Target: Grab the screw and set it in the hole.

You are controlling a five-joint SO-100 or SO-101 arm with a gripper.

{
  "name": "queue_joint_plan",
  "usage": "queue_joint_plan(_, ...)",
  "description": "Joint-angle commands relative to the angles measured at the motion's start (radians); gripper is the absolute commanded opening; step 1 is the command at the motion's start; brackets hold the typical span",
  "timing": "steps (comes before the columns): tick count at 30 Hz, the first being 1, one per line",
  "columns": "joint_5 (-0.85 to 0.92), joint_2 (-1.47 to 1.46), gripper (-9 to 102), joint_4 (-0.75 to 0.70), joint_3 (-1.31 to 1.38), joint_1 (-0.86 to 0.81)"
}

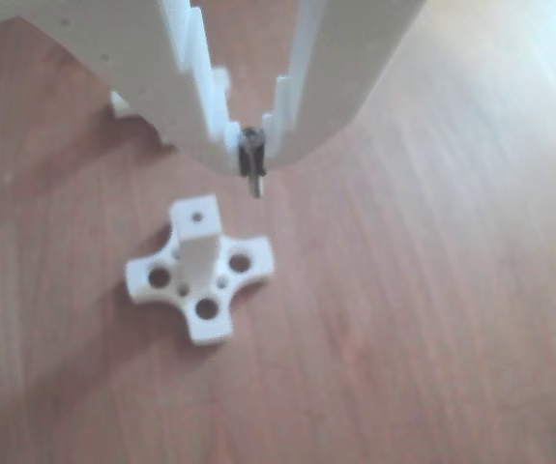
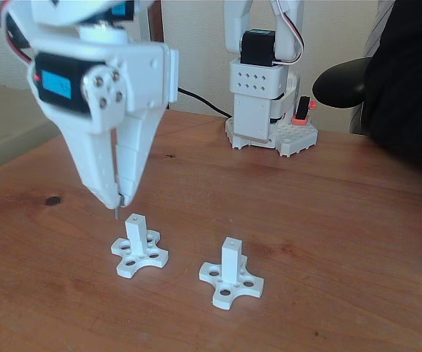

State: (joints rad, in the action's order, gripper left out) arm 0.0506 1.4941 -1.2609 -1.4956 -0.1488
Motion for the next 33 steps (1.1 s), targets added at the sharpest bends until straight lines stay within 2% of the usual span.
queue_joint_plan(1,0.012,0.064,-4,-0.014,0.115,-0.006)
queue_joint_plan(11,-0.003,0.089,-4,-0.051,0.104,0.02)
queue_joint_plan(33,-0.067,0.239,-4,-0.049,-0.137,0.227)
